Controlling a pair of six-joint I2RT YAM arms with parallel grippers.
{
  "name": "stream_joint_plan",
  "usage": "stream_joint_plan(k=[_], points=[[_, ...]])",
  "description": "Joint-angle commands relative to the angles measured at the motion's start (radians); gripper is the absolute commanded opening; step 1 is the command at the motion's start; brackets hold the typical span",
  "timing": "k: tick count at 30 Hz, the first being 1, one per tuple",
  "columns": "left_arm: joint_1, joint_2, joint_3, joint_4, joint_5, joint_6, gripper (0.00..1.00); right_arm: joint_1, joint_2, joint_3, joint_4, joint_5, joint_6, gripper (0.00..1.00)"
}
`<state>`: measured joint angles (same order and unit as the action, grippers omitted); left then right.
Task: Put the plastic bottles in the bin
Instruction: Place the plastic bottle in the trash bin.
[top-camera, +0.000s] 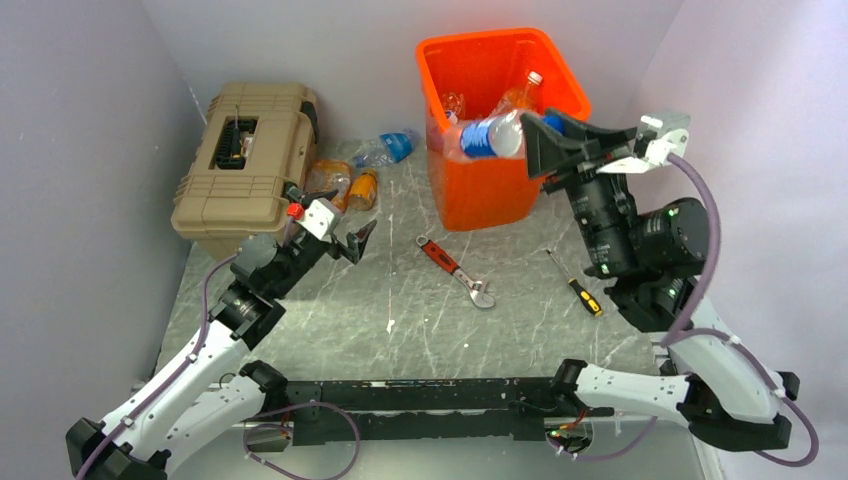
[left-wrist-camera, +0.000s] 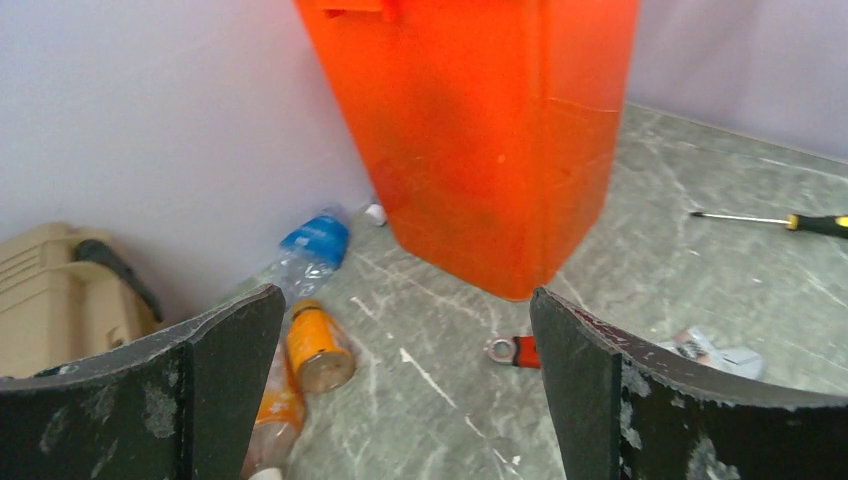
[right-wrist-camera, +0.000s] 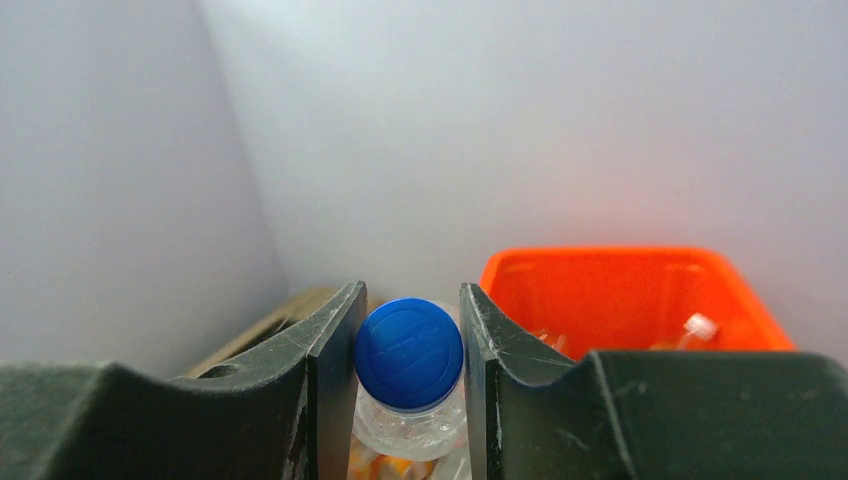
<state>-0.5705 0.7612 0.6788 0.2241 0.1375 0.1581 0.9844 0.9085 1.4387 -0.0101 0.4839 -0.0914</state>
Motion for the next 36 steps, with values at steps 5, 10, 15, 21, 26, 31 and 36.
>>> stream_joint_plan(k=[5,10,15,21,26,31,36], points=[[0.001,-0.022,0.001,0.047,-0.243,0.047,0.99,-0.067,0.223,0.08,0.47,0.215,-0.319,0.0],[0.002,-0.012,0.004,0.042,-0.228,0.042,0.99,-0.3,0.342,0.206,0.369,0.138,-0.136,0.0],[0.001,0.007,0.012,0.035,-0.226,0.034,0.99,-0.558,0.544,0.443,-0.018,-0.009,0.179,0.0],[0.002,0.018,0.015,0.029,-0.225,0.034,0.99,-0.661,0.717,0.544,-0.164,-0.095,0.254,0.0],[0.001,0.013,0.017,0.027,-0.205,0.026,0.99,-0.711,0.812,0.552,-0.252,-0.208,0.36,0.0],[0.001,0.007,0.014,0.03,-0.185,0.028,0.99,-0.712,0.853,0.511,-0.262,-0.307,0.396,0.0],[0.001,0.013,0.015,0.027,-0.174,0.028,0.99,-0.71,0.87,0.483,-0.275,-0.428,0.419,0.0]])
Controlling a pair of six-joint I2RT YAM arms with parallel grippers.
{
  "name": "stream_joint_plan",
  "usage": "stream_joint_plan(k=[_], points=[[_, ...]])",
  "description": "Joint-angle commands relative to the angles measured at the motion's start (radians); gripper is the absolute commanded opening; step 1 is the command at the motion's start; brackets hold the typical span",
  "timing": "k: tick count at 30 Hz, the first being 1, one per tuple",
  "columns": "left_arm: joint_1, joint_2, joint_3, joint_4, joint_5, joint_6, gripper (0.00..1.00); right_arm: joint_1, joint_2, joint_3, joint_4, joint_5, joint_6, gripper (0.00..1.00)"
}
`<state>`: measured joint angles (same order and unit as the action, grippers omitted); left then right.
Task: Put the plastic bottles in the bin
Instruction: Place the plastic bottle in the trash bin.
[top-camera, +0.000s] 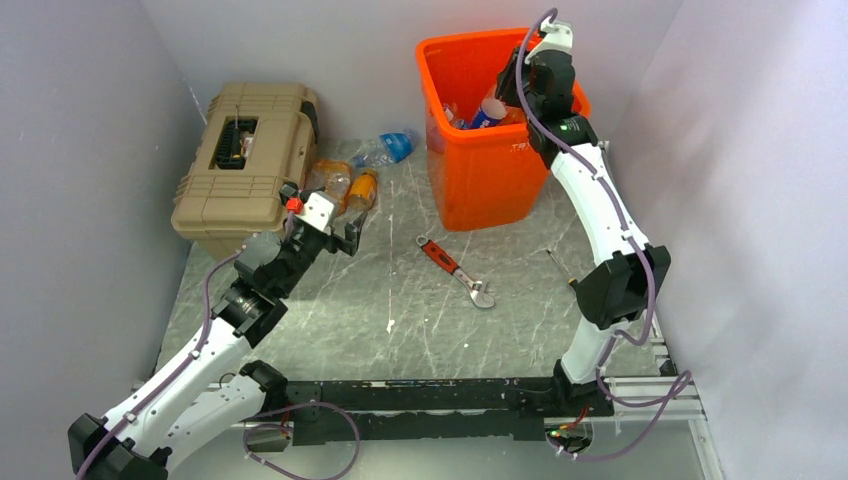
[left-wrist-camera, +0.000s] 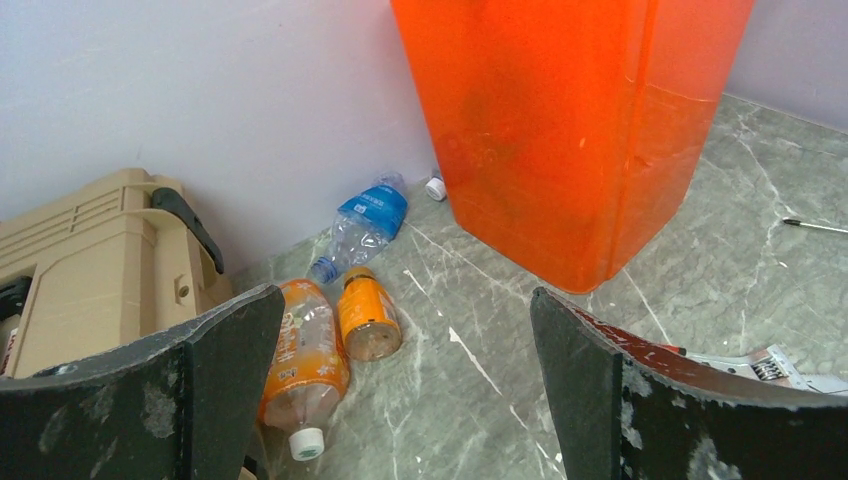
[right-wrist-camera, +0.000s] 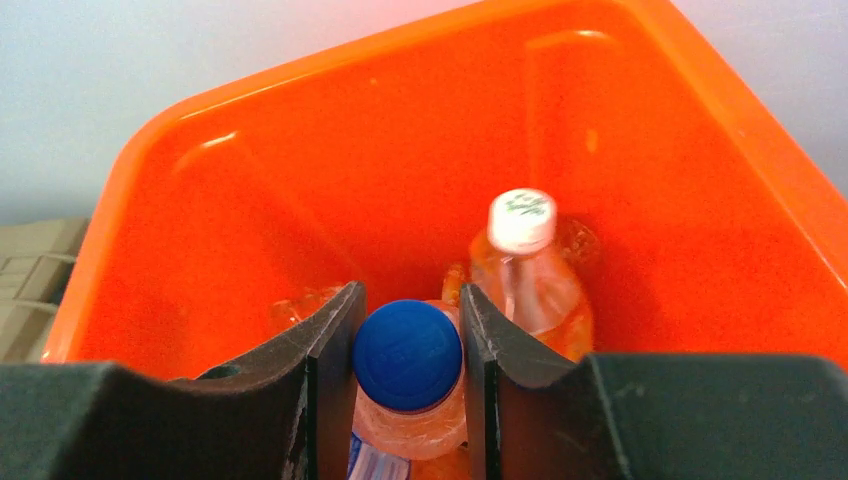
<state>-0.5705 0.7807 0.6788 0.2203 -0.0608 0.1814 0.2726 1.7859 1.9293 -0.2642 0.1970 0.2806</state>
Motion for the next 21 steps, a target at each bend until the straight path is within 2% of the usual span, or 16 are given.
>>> stream_joint_plan(k=[1,5,9,12,17,21], points=[[0.001,-0.005,0.015,0.032,0.025,0.004,0.99,0.002,0.001,-0.002,-0.033,-0.166,0.049,0.0],[0.001,0.001,0.016,0.031,0.028,0.003,1.0,0.013,0.047,0.058,-0.109,-0.23,0.03,0.0],[0.001,0.003,0.015,0.034,0.017,0.0,0.99,0.085,0.06,0.109,-0.17,-0.029,-0.067,0.0],[0.002,0.006,0.015,0.035,-0.009,0.001,0.99,0.14,0.081,0.164,-0.211,0.043,-0.132,0.0],[0.002,0.001,0.034,0.016,-0.113,-0.012,0.99,0.145,0.14,0.232,-0.291,0.037,-0.114,0.0],[0.001,-0.067,-0.004,0.079,-0.129,0.002,0.99,0.136,0.173,0.251,-0.348,0.012,-0.077,0.0]])
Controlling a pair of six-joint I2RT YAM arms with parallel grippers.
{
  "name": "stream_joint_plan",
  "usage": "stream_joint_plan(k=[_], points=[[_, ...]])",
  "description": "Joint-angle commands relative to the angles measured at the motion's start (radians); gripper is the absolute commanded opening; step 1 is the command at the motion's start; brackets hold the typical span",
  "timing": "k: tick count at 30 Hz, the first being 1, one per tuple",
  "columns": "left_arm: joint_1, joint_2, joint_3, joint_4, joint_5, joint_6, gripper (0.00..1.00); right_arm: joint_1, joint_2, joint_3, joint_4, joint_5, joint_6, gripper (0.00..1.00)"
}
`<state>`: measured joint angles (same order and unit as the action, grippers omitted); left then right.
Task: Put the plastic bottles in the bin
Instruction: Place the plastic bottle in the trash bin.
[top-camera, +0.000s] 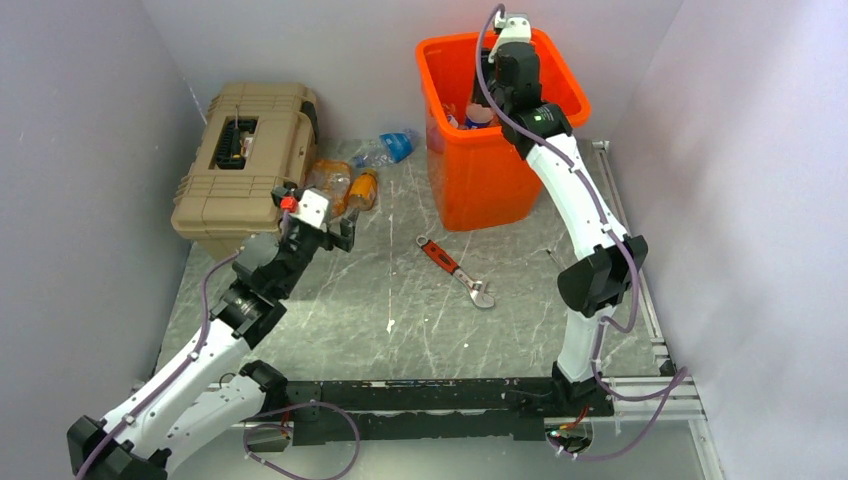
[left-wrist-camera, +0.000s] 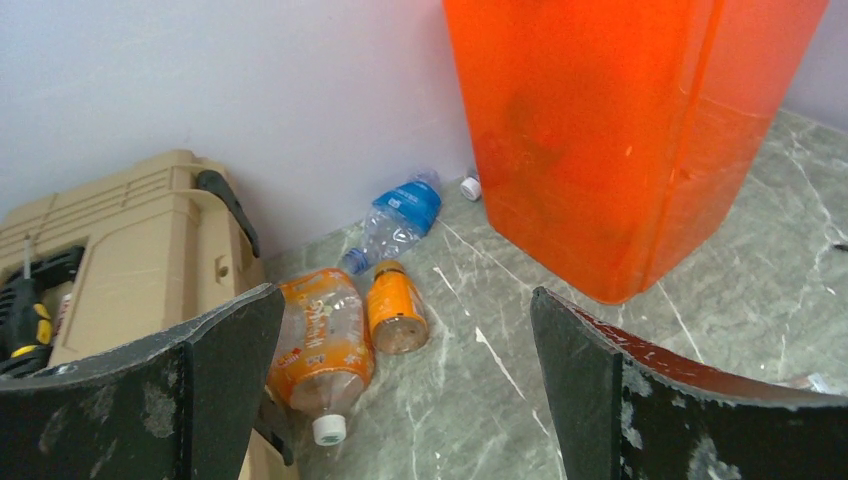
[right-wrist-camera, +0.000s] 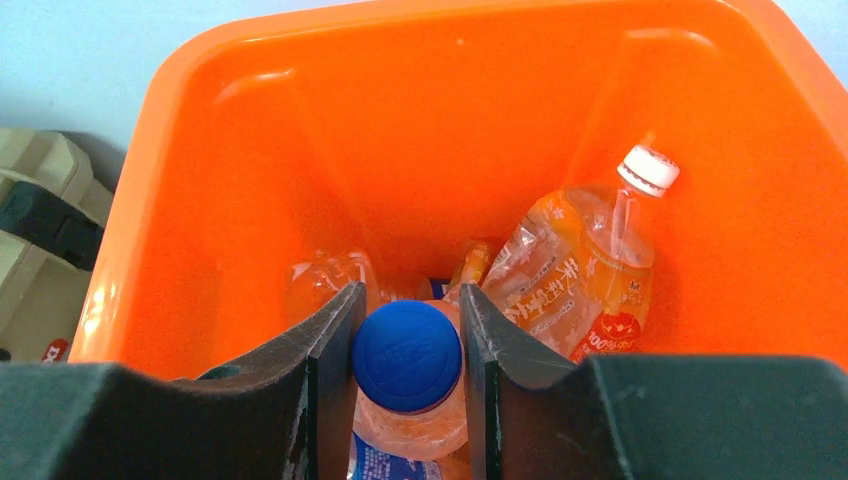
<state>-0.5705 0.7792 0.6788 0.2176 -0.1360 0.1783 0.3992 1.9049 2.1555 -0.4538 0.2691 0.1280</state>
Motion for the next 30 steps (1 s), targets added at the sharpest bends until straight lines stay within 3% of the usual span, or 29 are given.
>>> stream_joint_plan(k=[1,7,13,18,24,27,30], points=[[0.001,-0.087,-0.022,0.109,-0.049,0.015,0.99,0.007,0.06,0.024,-0.168,-0.06,0.081,0.0],[0.011,-0.168,-0.116,0.258,0.013,0.068,1.0,-0.029,0.058,-0.021,-0.19,-0.054,0.128,0.0],[0.065,-0.19,-0.201,0.445,0.153,0.058,0.99,-0.052,-0.052,-0.135,-0.097,-0.049,0.141,0.0],[0.091,-0.149,-0.181,0.414,0.237,0.02,1.0,-0.04,-0.194,-0.25,0.097,0.056,0.122,0.0],[0.09,-0.003,-0.035,0.129,0.496,0.0,0.99,-0.046,-0.287,-0.419,0.341,0.149,0.112,0.0],[0.09,0.068,-0.015,0.106,0.59,-0.029,0.99,-0.081,-0.287,-0.47,0.433,0.1,0.146,0.0],[0.09,0.102,-0.012,0.102,0.586,-0.032,1.0,-0.116,-0.229,-0.379,0.407,0.022,0.211,0.0]])
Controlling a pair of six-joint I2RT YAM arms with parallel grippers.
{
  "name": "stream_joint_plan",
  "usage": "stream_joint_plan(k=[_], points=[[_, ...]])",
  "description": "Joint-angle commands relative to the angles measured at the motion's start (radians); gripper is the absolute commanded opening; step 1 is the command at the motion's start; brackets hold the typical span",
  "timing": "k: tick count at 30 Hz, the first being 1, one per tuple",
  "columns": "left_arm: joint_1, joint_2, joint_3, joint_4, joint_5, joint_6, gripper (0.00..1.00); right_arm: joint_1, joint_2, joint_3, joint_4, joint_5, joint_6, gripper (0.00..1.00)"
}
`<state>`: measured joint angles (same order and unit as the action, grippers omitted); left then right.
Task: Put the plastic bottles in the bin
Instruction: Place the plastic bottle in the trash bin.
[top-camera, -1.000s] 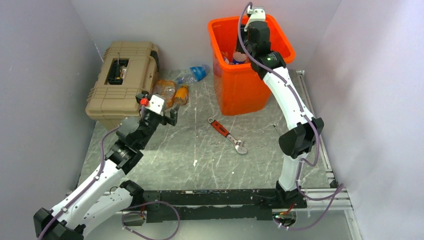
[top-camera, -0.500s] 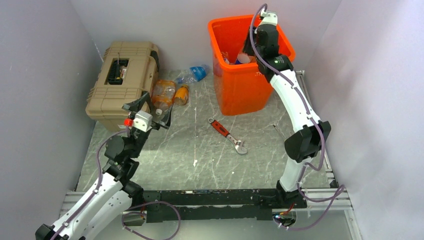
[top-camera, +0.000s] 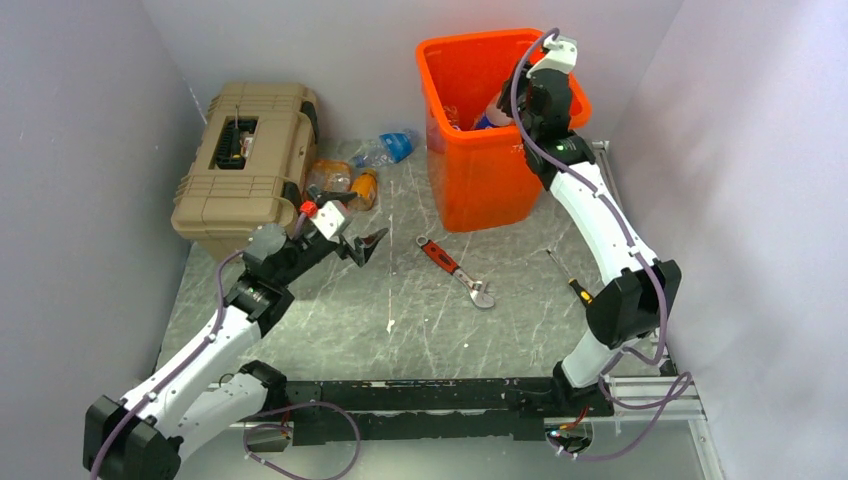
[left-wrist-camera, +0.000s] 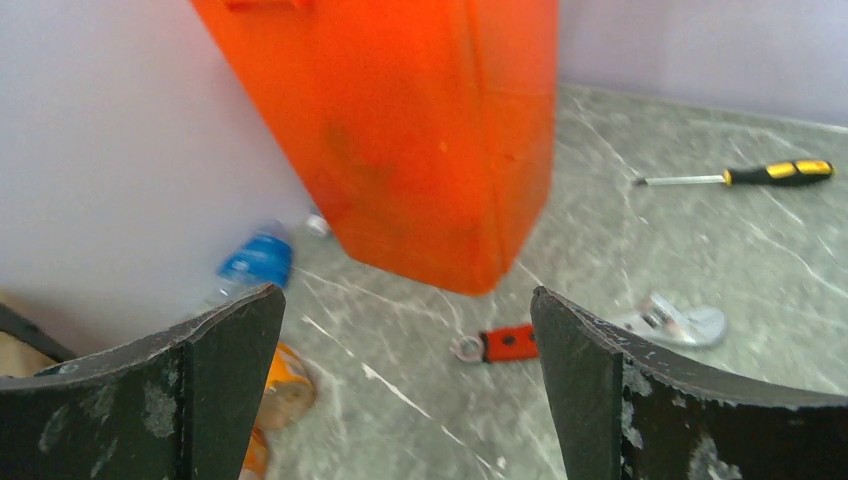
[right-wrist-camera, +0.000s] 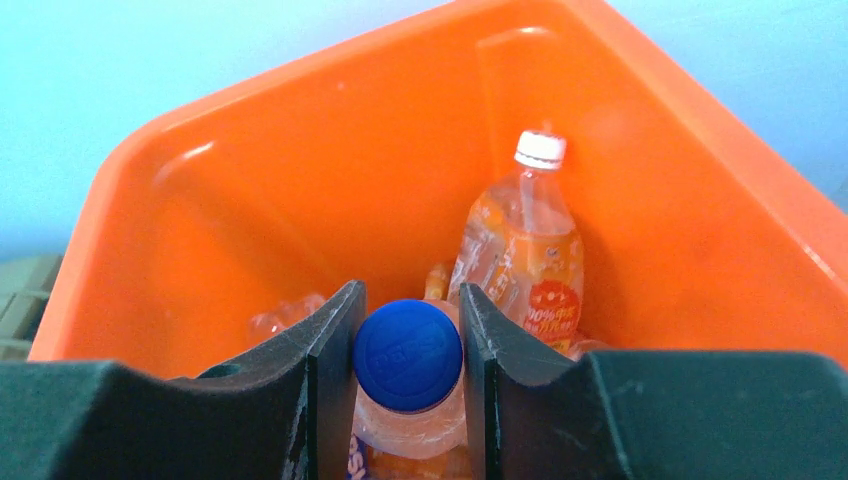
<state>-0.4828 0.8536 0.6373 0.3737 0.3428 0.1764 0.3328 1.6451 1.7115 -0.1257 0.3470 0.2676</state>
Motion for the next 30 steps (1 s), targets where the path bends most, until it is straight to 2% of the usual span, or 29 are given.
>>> stream_joint_plan(k=[1,5,10,20,21,22,23,24,25,27,30], points=[[0.003,0.026,0.027,-0.054,0.096,-0.025,0.99,-0.051,0.045,0.09,0.085,-0.074,0.074,0.0],[0.001,0.0,0.009,-0.043,0.056,-0.001,0.99,-0.05,0.098,0.199,0.092,-0.096,0.072,0.0],[0.001,0.001,0.008,-0.045,0.041,0.008,0.99,-0.048,0.233,0.467,-0.067,-0.093,0.015,0.0],[0.001,0.023,0.011,-0.05,0.035,0.006,1.0,-0.007,0.332,0.485,-0.085,-0.133,-0.109,0.0],[0.001,0.025,0.011,-0.05,0.035,0.006,1.0,-0.005,0.342,0.483,-0.093,-0.135,-0.112,0.04],[0.001,0.027,0.012,-0.051,0.035,0.008,0.99,-0.005,0.354,0.488,-0.108,-0.142,-0.111,0.13],[0.001,0.03,0.012,-0.052,0.035,0.008,0.99,-0.005,0.371,0.493,-0.124,-0.147,-0.107,0.32],[0.002,0.032,0.013,-0.053,0.035,0.009,0.99,-0.005,0.377,0.493,-0.132,-0.149,-0.104,0.41],[0.001,0.034,0.013,-0.053,0.033,0.008,0.99,-0.005,0.382,0.497,-0.141,-0.15,-0.098,0.57],[0.001,0.035,0.012,-0.052,0.033,0.008,0.99,-0.005,0.384,0.512,-0.151,-0.148,-0.083,0.69],[0.001,0.039,0.014,-0.049,0.034,0.005,1.0,-0.005,0.373,0.554,-0.162,-0.144,-0.06,0.81]])
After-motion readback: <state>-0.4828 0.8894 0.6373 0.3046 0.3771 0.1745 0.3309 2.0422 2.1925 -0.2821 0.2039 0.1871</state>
